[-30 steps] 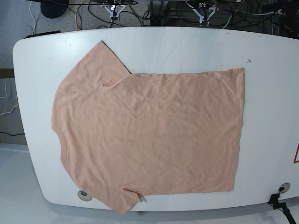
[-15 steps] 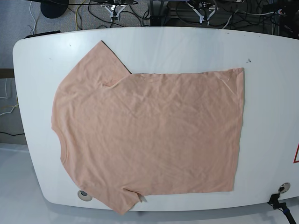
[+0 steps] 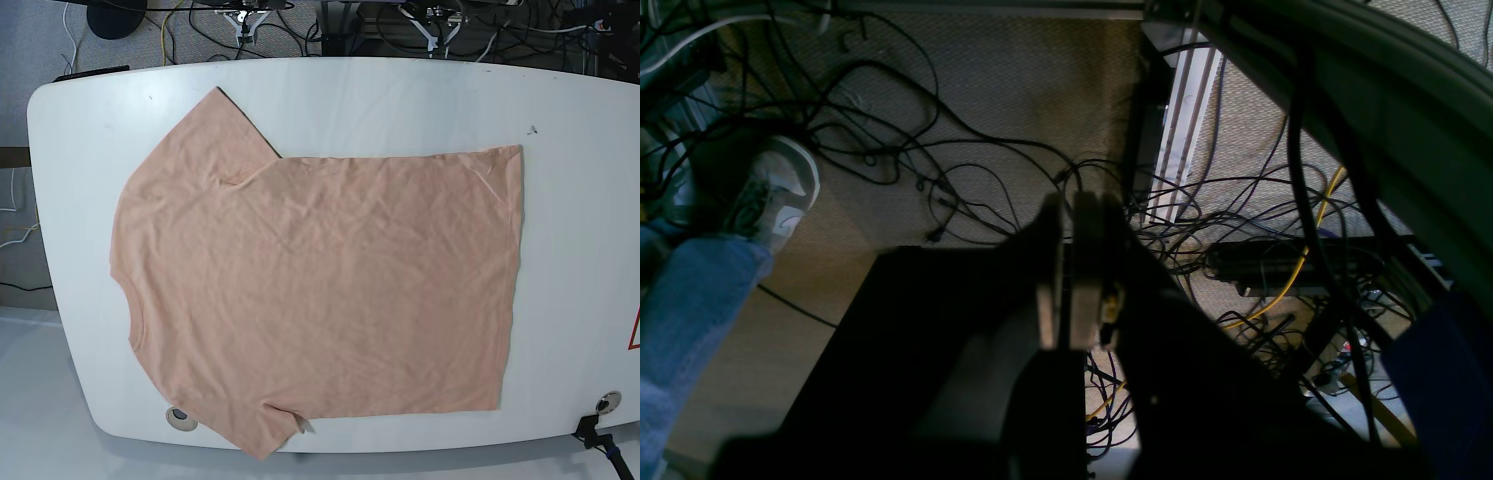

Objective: Fold the T-shirt properly

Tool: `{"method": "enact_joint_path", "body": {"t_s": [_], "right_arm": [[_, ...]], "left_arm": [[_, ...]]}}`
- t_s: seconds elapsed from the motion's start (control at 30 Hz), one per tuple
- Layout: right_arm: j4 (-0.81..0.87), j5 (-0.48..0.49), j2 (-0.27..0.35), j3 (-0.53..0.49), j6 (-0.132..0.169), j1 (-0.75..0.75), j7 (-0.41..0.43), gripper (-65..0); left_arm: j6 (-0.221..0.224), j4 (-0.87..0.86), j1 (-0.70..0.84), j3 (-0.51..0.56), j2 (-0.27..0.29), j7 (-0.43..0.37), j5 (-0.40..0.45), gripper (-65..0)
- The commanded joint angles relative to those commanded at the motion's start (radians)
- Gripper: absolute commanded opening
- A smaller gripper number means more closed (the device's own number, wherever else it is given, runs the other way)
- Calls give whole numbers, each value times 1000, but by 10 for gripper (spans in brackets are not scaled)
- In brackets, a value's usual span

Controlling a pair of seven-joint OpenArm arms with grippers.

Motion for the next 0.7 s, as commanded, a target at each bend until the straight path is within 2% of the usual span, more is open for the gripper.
{"method": "enact_joint_path", "body": {"t_s": [0.2,0.43,0.57,0.6,0.7], "right_arm": [[0,-2,0,2,1,-3,4,-644],[-3,3,0,-1,0,-3,3,-645],[-6,-2,1,-2,2,-5,5,-644],[-1,-2,-1,-6,15,2,14,-647],[0,-3,1,-7,14,-1,15,-646]], "left_arm": [[-7,-2,0,-5,-2,3,-3,-648],[-54,0,1,-6,-4,9,-2,-646],[-38,-1,1,-5,-3,3,-4,-649],[-47,0,1,-5,0,-15,-1,-639],[-46,-8,1,-7,-4,-12,0,-636]]}}
